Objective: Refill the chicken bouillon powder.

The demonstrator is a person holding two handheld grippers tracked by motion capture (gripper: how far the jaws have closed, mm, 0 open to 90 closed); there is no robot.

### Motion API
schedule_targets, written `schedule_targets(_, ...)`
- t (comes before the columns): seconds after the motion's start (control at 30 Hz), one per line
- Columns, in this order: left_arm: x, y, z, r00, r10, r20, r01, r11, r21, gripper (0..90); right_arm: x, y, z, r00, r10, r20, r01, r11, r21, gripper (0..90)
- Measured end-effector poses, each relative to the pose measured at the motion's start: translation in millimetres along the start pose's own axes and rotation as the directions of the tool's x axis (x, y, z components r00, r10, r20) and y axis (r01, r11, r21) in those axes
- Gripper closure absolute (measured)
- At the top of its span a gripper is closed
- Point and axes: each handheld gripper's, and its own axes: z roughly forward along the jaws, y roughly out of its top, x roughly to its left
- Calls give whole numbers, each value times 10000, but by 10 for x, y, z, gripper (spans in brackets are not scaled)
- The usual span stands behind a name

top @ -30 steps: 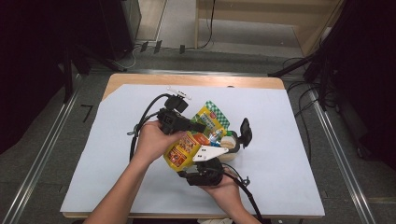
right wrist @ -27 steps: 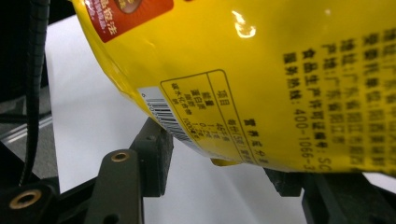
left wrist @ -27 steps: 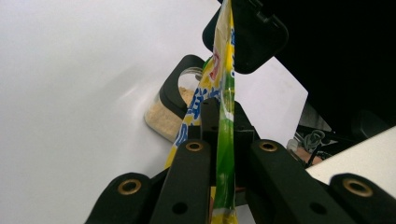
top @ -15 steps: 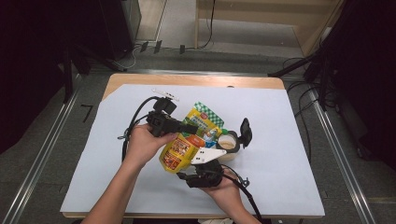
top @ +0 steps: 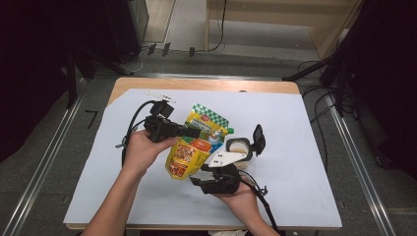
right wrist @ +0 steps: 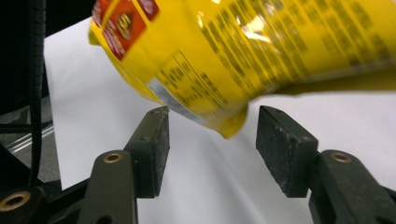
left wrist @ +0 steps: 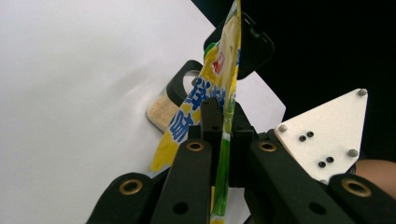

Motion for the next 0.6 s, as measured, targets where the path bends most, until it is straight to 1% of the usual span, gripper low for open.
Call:
schedule_targets(0.1, 14, -3, -67, 10000, -59, -55, 58, 9997, -228, 899, -17, 15, -33, 9999, 172, -16, -172, 9998, 30, 461)
schedule_targets(0.17, 46, -3, -129, 9999, -129, -73, 126, 9988, -472, 899, -36, 28, -59, 9995, 307, -90, -307, 9995, 5, 458)
schedule_targets(0.2, 62, -2, -152, 9998, -140, -109, 135, 9986, -509, 899, -49, 34, -74, 9992, 380, -85, -379, 9993, 65, 457)
schedule_targets(0.27, 106, 0, -200, 9995, -249, -211, 233, 9971, -718, 899, -67, 39, -85, 9987, 492, -134, -490, 9987, 120, 457)
schedule_targets(0.37, 197, 4, -274, 9987, -406, -319, 371, 9941, -1019, 899, -94, 38, -96, 9985, 530, -161, -527, 9984, 188, 456)
schedule_targets(0.43, 268, -4, -324, 9973, -522, -520, 454, 9912, -1245, 898, -107, 37, -104, 9983, 547, -181, -544, 9984, 167, 457)
schedule_targets(0.47, 307, -8, -347, 9957, -567, -731, 466, 9901, -1327, 898, -115, 37, -109, 9982, 553, -213, -550, 9984, 162, 457)
schedule_targets(0.53, 359, -17, -383, 9897, -717, -1236, 536, 9882, -1438, 898, -125, 37, -122, 9977, 637, -228, -634, 9979, 137, 459)
schedule_targets(0.6, 412, -21, -407, 9855, -763, -1513, 529, 9868, -1531, 897, -137, 43, -131, 9972, 701, -242, -696, 9974, 188, 459)
